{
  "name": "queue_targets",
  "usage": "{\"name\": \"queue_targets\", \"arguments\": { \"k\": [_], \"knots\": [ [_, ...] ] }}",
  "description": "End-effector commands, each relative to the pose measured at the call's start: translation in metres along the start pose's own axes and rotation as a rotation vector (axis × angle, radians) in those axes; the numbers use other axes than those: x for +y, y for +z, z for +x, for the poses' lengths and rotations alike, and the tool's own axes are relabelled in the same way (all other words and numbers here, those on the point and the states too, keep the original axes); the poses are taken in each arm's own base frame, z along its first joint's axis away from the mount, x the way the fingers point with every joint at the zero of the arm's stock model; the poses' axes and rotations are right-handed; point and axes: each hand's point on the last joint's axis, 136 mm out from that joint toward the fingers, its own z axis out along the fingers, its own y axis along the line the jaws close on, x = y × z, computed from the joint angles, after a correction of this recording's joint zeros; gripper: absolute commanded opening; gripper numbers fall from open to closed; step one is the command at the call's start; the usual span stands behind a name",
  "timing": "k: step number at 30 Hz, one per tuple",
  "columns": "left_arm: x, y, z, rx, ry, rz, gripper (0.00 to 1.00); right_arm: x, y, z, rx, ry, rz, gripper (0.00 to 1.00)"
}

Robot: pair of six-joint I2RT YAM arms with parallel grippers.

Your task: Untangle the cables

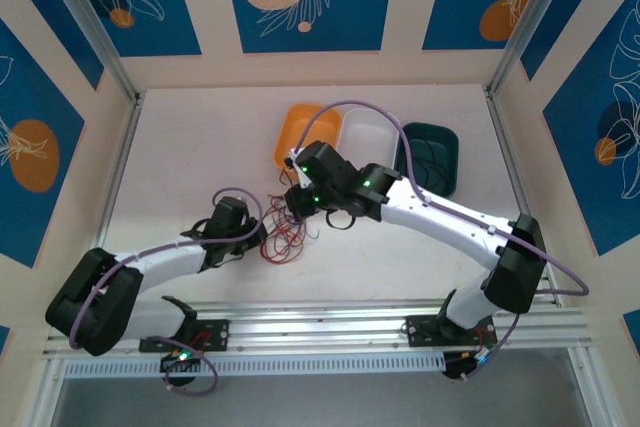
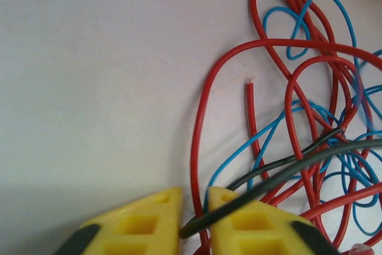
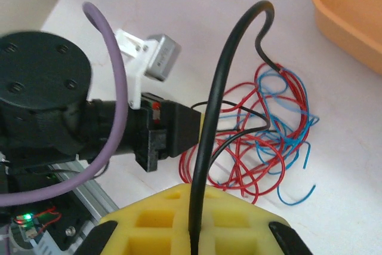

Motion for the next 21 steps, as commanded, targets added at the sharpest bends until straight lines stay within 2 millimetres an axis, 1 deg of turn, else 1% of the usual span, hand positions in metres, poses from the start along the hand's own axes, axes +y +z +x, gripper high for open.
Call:
{"name": "queue_targets", "arguments": {
  "k": [1,4,7,12,16,18,21],
  "knots": [
    [-0.003,0.0,-0.008,-0.034,-0.001,-0.008,0.1,0.015,-0.032,-0.029,-0.096,-0.01,-0.072,0.0],
    [-0.001,-0.001,-0.009,-0.043,-0.005,-0.019,0.07,0.014,-0.048,-0.041,-0.139,-0.015,-0.077,0.0],
    [0.002,-0.002,-0.01,-0.053,-0.009,-0.027,0.07,0.01,-0.067,-0.053,-0.177,-0.007,-0.082,0.0],
    [0.006,-0.003,-0.01,-0.068,-0.02,-0.044,0.07,0.01,-0.103,-0.071,-0.252,-0.007,-0.127,0.0],
    [0.009,-0.003,-0.011,-0.077,-0.023,-0.058,0.17,0.008,-0.132,-0.086,-0.321,-0.006,-0.156,0.0],
    [0.009,-0.003,-0.012,-0.08,-0.023,-0.057,0.26,0.007,-0.146,-0.094,-0.359,-0.015,-0.156,0.0],
    [0.01,-0.003,-0.012,-0.084,-0.025,-0.06,0.38,0.004,-0.16,-0.104,-0.408,-0.028,-0.134,0.0]
  ]
}}
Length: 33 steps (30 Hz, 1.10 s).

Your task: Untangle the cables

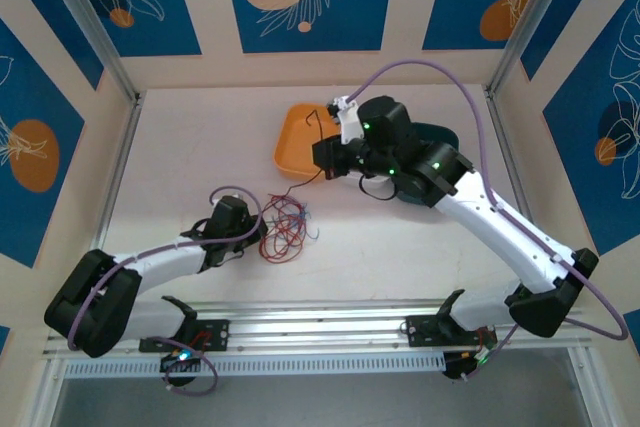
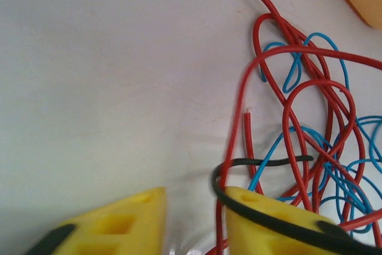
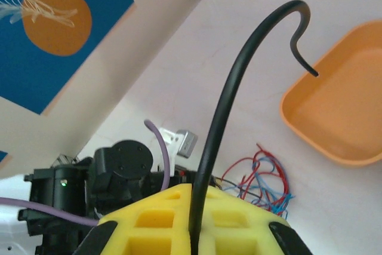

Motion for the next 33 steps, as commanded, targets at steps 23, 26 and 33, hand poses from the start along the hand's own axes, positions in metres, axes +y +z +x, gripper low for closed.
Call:
{"name": "queue_targets", "arguments": {
  "k": [23,26,33],
  "knots": [
    [0.002,-0.022,-0.012,-0.079,0.022,-0.015,0.84,-0.007,-0.101,-0.126,-0.342,-0.144,0.154,0.0],
    [-0.001,-0.032,-0.017,-0.096,0.04,-0.013,1.0,-0.02,-0.109,-0.136,-0.371,-0.139,0.204,0.0],
    [0.0,-0.058,-0.029,-0.158,0.098,-0.036,1.0,-0.068,-0.117,-0.155,-0.396,-0.104,0.345,0.0]
  ]
}}
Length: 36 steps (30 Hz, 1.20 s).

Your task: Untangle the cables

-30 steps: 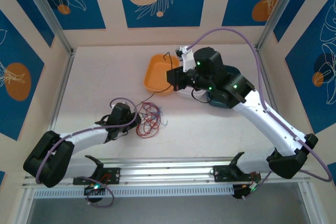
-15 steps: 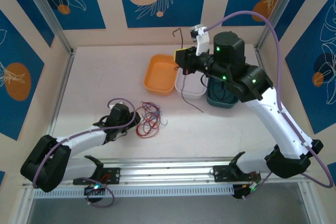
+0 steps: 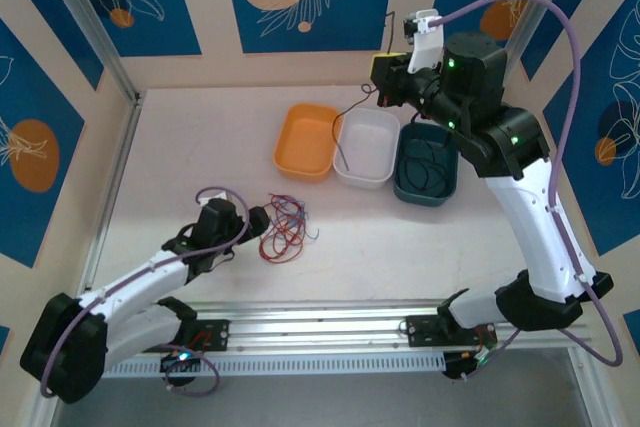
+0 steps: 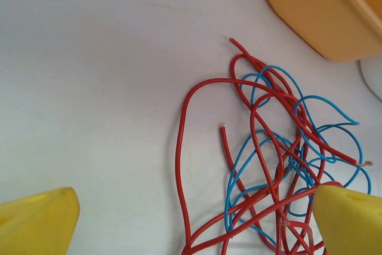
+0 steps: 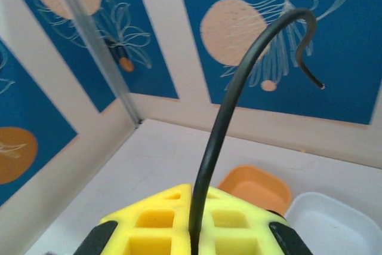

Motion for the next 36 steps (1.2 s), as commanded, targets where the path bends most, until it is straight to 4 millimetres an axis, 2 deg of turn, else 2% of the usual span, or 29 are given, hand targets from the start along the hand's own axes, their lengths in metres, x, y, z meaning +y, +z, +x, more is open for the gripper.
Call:
{"name": "queue_targets", "arguments": {
  "k": [1,9,14,17,23,31,36],
  "knots": [
    [0.004,-0.014,-0.011,-0.038,0.052,-0.042,1.0,-0.028,0.006,-0.008,-0.004,-0.011,0.086,0.0],
    [0.013,-0.034,-0.022,-0.122,0.071,-0.061,1.0,-0.107,0.034,-0.006,0.049,0.04,0.252,0.0],
    [0.016,-0.04,-0.024,-0.148,0.077,-0.063,1.0,-0.157,0.047,0.011,0.103,0.062,0.375,0.0],
    [0.017,-0.041,-0.025,-0.152,0.083,-0.067,1.0,-0.179,0.053,0.025,0.135,0.061,0.426,0.0],
    [0.017,-0.04,-0.025,-0.154,0.092,-0.07,1.0,-0.203,0.059,0.04,0.179,0.043,0.478,0.0],
    [0.018,-0.038,-0.024,-0.153,0.091,-0.069,1.0,-0.215,0.057,0.055,0.222,0.041,0.522,0.0],
    [0.017,-0.035,-0.022,-0.143,0.094,-0.063,1.0,-0.226,0.059,0.083,0.286,0.067,0.552,0.0]
  ]
}}
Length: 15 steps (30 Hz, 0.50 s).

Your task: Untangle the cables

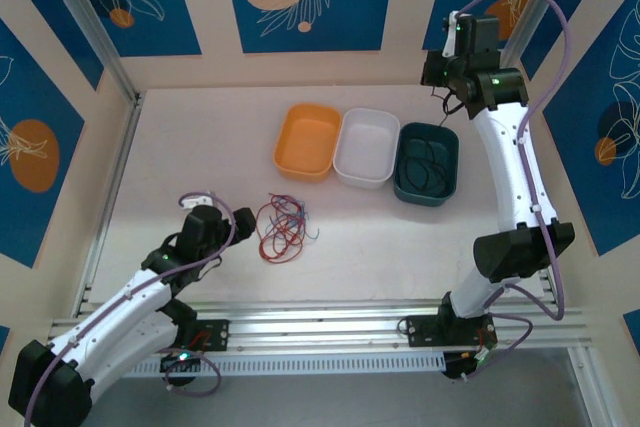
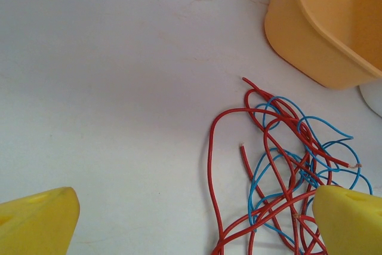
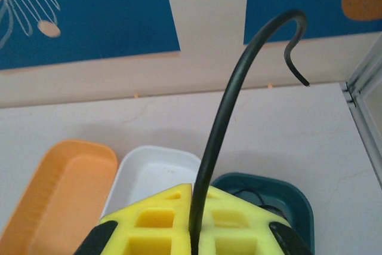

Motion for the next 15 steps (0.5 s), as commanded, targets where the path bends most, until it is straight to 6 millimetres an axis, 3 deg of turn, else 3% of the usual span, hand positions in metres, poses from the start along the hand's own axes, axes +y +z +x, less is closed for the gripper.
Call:
{"name": "queue_targets", "arguments": {
  "k": [1,8,15],
  "knots": [
    [0.003,0.003,0.002,-0.002,0.02,-0.013,1.0,-0.012,0.006,0.016,0.036,0.002,0.037,0.0],
    [0.002,0.004,0.004,0.005,0.022,-0.004,1.0,-0.018,0.029,0.068,0.17,0.064,0.018,0.0],
    [0.001,0.007,0.007,0.018,0.022,0.002,1.0,-0.012,0.037,0.12,0.338,0.145,-0.032,0.0]
  ]
}}
